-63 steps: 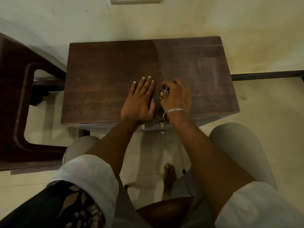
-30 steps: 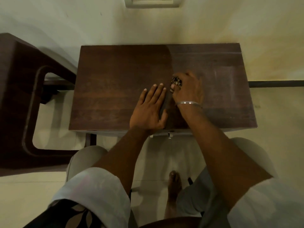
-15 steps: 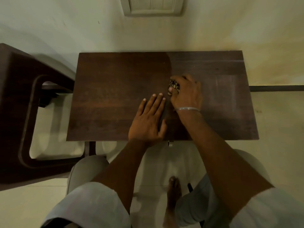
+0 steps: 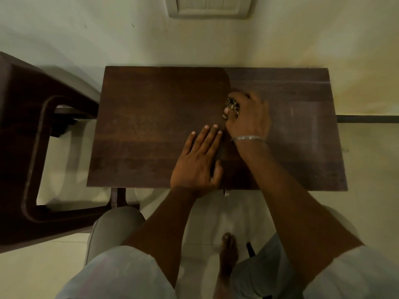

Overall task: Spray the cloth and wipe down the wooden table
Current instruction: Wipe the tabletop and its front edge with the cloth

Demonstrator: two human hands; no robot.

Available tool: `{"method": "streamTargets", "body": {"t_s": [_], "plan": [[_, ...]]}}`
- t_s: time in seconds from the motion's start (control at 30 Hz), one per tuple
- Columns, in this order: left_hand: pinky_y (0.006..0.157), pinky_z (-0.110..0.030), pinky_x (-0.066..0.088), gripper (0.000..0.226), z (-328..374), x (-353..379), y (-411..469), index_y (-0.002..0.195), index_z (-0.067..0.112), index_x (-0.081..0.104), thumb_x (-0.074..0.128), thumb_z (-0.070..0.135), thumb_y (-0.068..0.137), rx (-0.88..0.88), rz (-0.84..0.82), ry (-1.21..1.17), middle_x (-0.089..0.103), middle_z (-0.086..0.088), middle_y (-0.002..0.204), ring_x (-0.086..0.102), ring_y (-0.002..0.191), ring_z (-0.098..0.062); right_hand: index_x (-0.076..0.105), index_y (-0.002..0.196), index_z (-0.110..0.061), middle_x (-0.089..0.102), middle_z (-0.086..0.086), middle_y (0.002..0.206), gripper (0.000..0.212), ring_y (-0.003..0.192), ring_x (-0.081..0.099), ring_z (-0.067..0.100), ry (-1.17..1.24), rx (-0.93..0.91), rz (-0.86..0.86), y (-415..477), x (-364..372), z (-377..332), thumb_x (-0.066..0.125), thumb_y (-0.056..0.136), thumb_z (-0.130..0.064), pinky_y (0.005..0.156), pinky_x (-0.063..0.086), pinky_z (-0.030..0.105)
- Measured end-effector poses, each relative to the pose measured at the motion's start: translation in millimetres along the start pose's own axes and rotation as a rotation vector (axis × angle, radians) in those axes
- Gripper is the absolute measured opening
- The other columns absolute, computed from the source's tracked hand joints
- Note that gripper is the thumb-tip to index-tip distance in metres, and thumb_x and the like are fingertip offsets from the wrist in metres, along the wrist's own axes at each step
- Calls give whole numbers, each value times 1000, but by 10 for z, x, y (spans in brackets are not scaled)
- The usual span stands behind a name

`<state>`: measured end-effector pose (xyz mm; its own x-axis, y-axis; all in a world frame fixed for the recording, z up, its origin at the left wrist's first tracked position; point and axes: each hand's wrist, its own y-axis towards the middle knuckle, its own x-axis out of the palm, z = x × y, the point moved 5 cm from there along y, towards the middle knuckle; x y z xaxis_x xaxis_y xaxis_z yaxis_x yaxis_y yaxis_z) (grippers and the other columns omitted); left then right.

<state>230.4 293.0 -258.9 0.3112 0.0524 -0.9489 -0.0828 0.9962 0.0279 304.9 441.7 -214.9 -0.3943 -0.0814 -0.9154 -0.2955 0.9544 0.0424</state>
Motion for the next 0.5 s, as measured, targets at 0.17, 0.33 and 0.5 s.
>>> {"method": "streamTargets", "body": {"t_s": [0.17,0.33,0.5], "plan": [[128,-42,6,73,-8,5,0,161,12,23,36,41,95,-5,-5,0,16,-5,169,6,158,-17,57,127,-32,49,3,133,42,118,46,30,-17,5,7,85,32,-27,65,85,-25,82,45,35],[128,-42,5,72,-2,-17,-8,160,12,25,36,40,95,-6,-3,-14,16,-5,169,6,158,-16,58,128,-31,50,3,135,43,120,48,29,25,-31,-15,479,49,-108,66,85,-28,86,43,31],[128,-42,6,73,-7,-12,5,160,12,24,37,40,95,-11,-14,-3,15,-5,169,5,158,-17,60,124,-33,51,3,132,41,114,49,31,18,-62,11,129,8,52,65,85,-25,80,44,32]]}}
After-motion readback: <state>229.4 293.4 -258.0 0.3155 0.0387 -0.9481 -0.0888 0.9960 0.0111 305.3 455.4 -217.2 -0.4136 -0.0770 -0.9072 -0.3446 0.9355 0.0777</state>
